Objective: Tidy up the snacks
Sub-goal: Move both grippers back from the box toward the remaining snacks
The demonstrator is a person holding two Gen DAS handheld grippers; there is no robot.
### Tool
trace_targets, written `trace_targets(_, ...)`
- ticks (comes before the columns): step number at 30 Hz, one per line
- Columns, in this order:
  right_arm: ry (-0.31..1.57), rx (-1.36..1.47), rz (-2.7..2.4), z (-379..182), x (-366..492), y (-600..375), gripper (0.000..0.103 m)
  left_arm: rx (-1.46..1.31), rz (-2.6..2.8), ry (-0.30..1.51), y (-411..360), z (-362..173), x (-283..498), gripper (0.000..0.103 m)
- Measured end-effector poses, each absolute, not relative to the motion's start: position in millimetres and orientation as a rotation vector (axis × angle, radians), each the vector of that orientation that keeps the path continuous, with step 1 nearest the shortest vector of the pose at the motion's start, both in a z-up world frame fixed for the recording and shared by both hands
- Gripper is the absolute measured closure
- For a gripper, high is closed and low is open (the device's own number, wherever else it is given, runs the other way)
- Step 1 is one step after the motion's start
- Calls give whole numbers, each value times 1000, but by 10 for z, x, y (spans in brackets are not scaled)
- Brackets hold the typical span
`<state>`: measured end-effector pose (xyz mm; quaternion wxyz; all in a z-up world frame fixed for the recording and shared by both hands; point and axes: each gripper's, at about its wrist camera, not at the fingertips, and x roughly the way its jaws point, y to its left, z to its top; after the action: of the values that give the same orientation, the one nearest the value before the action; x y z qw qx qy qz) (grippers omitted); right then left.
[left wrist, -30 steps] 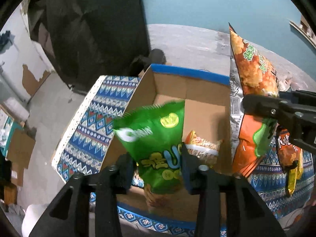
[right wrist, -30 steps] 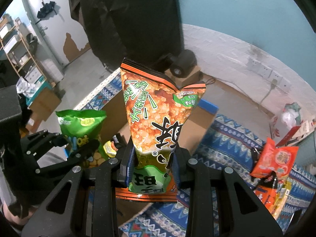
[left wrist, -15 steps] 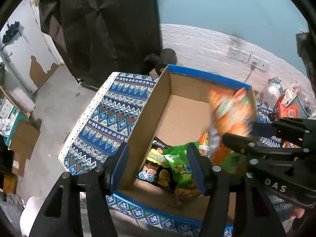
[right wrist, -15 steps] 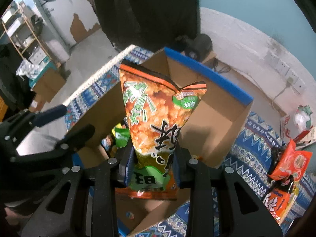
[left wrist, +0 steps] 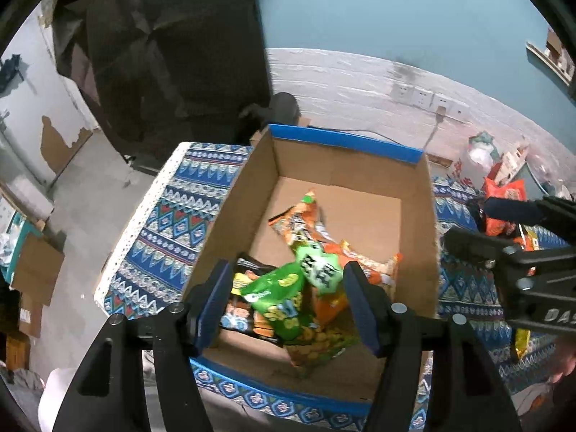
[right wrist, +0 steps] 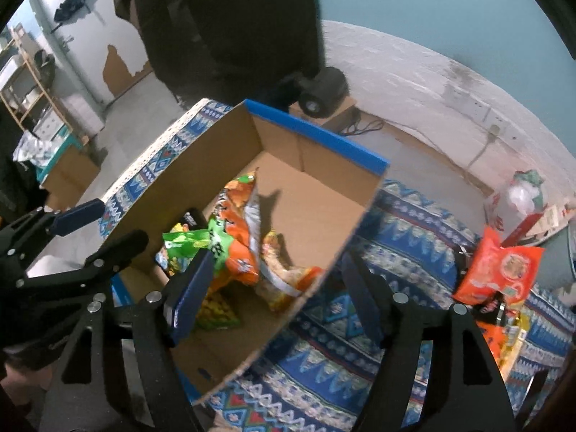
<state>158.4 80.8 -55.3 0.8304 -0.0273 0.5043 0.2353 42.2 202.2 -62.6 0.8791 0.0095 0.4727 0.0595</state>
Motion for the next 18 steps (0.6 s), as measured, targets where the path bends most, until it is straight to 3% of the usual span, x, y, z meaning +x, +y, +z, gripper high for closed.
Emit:
trace_targets(5,1060,-58,469,-483,1483,523,31,43,87,984,1788,-598,427,37)
trace_targets(9,1061,-55,440,-456,1404,274,30,66,57,973,1573,-563,409,29)
trace_targets(18,1067,-44,368,-453,1183,-335,30,145,-29,1001,1017,-619,432,26)
